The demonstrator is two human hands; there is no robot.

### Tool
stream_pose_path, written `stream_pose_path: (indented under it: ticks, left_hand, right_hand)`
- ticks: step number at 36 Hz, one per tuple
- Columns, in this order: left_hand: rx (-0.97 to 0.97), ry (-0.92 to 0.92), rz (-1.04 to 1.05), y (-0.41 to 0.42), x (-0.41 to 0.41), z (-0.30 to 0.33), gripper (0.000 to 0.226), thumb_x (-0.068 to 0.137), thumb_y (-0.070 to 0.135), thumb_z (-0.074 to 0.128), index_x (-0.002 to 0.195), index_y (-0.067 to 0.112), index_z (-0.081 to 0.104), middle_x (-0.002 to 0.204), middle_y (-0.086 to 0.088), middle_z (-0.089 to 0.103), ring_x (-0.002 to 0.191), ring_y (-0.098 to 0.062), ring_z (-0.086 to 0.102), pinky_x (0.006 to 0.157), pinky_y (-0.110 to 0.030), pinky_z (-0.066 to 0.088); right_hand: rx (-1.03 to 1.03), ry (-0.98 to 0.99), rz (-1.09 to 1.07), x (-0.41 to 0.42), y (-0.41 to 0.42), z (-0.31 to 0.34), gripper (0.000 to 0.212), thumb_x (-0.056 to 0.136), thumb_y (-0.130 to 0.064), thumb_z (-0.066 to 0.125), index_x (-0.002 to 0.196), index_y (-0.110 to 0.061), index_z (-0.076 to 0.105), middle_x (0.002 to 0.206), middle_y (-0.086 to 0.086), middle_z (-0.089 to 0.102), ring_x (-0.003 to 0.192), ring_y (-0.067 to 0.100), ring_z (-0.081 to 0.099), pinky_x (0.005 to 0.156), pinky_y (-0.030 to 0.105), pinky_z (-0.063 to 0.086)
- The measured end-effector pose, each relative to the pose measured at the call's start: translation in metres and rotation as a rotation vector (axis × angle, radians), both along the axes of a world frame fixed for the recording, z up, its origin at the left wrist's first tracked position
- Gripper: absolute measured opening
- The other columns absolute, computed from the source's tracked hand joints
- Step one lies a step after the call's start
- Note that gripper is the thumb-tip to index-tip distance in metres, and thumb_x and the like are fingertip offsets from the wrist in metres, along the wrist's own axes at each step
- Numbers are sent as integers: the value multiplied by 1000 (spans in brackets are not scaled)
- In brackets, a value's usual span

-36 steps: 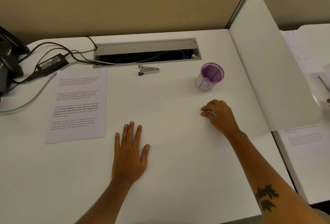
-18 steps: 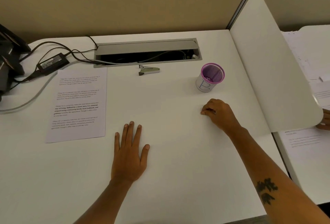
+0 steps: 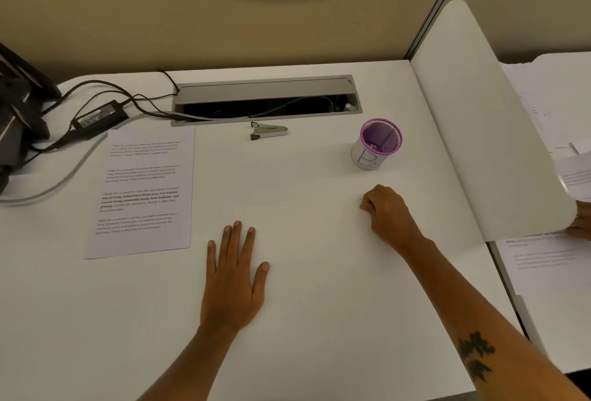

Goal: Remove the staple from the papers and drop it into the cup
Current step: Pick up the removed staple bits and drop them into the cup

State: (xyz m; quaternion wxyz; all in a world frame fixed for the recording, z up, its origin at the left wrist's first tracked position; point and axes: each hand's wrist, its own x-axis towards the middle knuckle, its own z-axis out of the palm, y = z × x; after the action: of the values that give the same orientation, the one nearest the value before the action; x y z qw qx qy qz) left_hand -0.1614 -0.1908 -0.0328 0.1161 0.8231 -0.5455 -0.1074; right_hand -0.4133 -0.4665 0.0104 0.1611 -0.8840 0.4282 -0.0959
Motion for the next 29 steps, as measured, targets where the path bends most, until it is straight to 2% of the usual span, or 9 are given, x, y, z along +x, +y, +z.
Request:
stream_pose_path:
  ticks: [4, 6, 9, 11, 15, 19, 22, 27, 29]
  left_hand:
    - [0, 7, -2, 0, 1, -1, 73, 109, 52, 33, 173, 24, 12, 183, -3, 5, 170, -22, 0, 136, -58, 13]
    - [0, 5, -4, 0, 1, -2, 73, 109, 52, 33, 173, 24, 11, 184, -3, 4, 170, -22, 1, 136, -58, 13]
    - [-4, 5, -3, 0, 1, -3, 73, 109, 52, 33, 173, 24, 11, 184, -2, 4, 170, -22, 1, 136, -58, 13]
    - [-5, 5, -2, 0, 1, -3, 73, 109, 52, 33, 173, 24, 12, 184, -3, 4, 170, -22, 0, 136, -58, 12]
    - [-4, -3, -3, 0, 1, -3, 73, 109, 53, 32, 173, 24, 11, 183, -3, 4, 170, -22, 1, 136, -58, 12]
    - [-5, -3, -6, 1, 1, -2, 73, 109, 54, 30, 173, 24, 10, 184, -3, 4, 170, -22, 1, 136, -58, 12]
    - [-3, -8, -8, 0, 1, -3, 73, 109, 55, 28, 173, 24, 10, 183, -4, 5, 170, -22, 2, 136, -58, 13]
    - [-17, -4, -9, 1, 2, -6, 74, 109, 53, 33, 173, 23, 12, 183, -3, 5, 170, -23, 3, 136, -57, 12]
    - [-19, 0, -7, 1, 2, -6, 74, 109, 52, 34, 173, 23, 12, 183, -3, 5, 170, -22, 3, 136, -57, 11]
  right_hand:
    - [68, 38, -30, 0, -1, 3, 8, 96, 4, 65, 90, 1, 69, 91, 16, 67, 82, 35, 62, 73, 45, 54]
    - [146, 20, -102, 0, -3, 7, 14, 98, 6, 59, 89, -1, 67, 93, 14, 66, 87, 32, 61, 77, 36, 49]
    - [206, -51, -210, -1, -9, 22, 17, 101, 1, 55, 89, -5, 64, 93, 7, 64, 87, 24, 60, 73, 13, 39]
    - [190, -126, -243, 1, -17, 38, 13, 102, -4, 56, 93, -6, 66, 94, 4, 64, 86, 19, 58, 71, 7, 36]
    - [80, -244, -256, 8, -41, 71, 10, 103, -12, 60, 97, -7, 66, 94, 1, 62, 84, 17, 55, 67, 20, 36]
    - [4, -271, -277, 17, -71, 95, 12, 103, -6, 57, 102, -2, 68, 98, 3, 64, 90, 18, 55, 76, 19, 38]
    - [32, -222, -310, 26, -89, 102, 16, 105, -12, 56, 101, -1, 68, 96, 6, 64, 89, 20, 57, 68, 17, 39]
    - [-8, -215, -308, 33, -101, 104, 11, 95, -7, 71, 95, 1, 77, 92, 16, 77, 83, 27, 68, 75, 28, 50]
    - [-47, -237, -297, 32, -101, 105, 9, 91, -6, 76, 93, 1, 81, 89, 18, 80, 80, 30, 74, 74, 28, 52]
